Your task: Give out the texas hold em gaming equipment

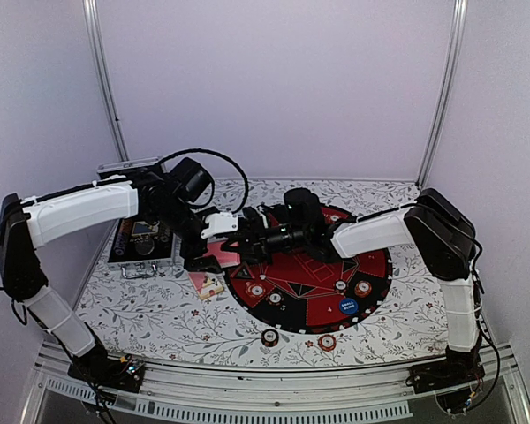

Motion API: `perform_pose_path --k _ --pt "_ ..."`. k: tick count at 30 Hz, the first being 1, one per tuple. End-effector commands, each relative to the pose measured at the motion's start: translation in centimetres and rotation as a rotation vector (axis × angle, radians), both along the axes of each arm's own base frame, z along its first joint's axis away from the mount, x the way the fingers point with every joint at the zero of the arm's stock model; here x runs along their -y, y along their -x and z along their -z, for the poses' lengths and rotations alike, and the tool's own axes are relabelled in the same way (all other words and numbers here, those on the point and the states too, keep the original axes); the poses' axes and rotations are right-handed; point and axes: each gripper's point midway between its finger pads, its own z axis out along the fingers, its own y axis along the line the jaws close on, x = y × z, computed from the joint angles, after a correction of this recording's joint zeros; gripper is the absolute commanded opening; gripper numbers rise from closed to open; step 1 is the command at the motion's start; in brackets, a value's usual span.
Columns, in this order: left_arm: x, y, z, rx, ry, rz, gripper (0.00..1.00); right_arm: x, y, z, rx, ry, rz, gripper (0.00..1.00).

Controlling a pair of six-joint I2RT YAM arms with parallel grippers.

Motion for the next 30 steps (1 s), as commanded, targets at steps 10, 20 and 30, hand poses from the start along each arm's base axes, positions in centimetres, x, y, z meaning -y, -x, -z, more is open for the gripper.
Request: perform_pose_path --k 10,20,30 --pt "0.2 1.2 -0.9 -0.079 0.055 -0.01 0.99 -0.6 0.3 -2.9 0.062 -0.08 -0.02 0.03" --pt "0.3 1.1 -2.8 -0.054 0.131 -0.01 1.0 -0.1 1.0 -3.4 0.061 -0.123 -0.039 0.03" --pt "0.0 0.8 -2.8 -0.032 0.14 -0.008 1.0 0.0 1.5 -4.0 0.044 -0.154 -0.059 0.03"
